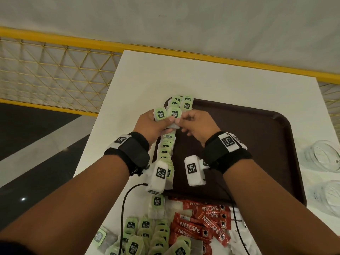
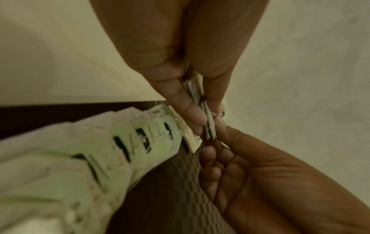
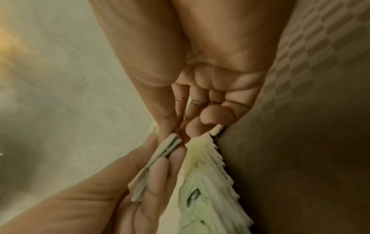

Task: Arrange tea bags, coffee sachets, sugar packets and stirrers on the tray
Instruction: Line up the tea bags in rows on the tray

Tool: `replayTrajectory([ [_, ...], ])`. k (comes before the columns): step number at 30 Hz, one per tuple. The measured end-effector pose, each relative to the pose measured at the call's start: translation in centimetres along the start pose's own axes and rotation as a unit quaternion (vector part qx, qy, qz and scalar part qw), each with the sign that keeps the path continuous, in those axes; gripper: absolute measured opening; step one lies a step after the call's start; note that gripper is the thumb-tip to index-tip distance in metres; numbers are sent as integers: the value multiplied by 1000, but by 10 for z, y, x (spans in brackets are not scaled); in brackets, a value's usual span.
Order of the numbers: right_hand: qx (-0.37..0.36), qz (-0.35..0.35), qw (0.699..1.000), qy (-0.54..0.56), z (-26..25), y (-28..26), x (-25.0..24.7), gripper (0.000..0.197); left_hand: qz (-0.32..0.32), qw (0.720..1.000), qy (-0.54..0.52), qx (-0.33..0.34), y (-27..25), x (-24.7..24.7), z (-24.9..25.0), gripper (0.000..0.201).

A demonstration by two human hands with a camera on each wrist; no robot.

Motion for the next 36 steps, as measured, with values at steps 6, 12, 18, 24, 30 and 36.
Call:
replayTrajectory([
  [6, 31, 116, 992, 21, 13, 20, -14, 7, 30, 997, -45, -49, 2, -2, 5, 28],
  [12, 26, 137, 983, -120, 25, 37, -19, 12, 32, 998, -25, -51, 1, -8, 3, 31],
  [18, 32, 180, 972, -148, 26, 40, -18, 16, 7, 999, 11, -43, -3, -11, 5, 26],
  [24, -15, 118, 988, -100, 6, 17, -13, 22, 36, 995, 90, 3, -2, -13, 5, 25],
  [30, -18, 1, 1000, -8, -1, -13, 9, 8, 39, 985, 163, 26, 1, -10, 2, 30],
  [36, 44, 96, 993, 45, 19, -9, -5, 4, 50, 981, 185, 34, -3, -9, 0, 24],
])
Point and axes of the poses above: each hand's wrist, its own y-axis towards the middle knuckle, its own x-axis out of the palm, z = x × y, the point moved 2 cm from there along y, towards the middle knuckle, and after that the axes turned 1 degree about x, right-handed, at the moved point
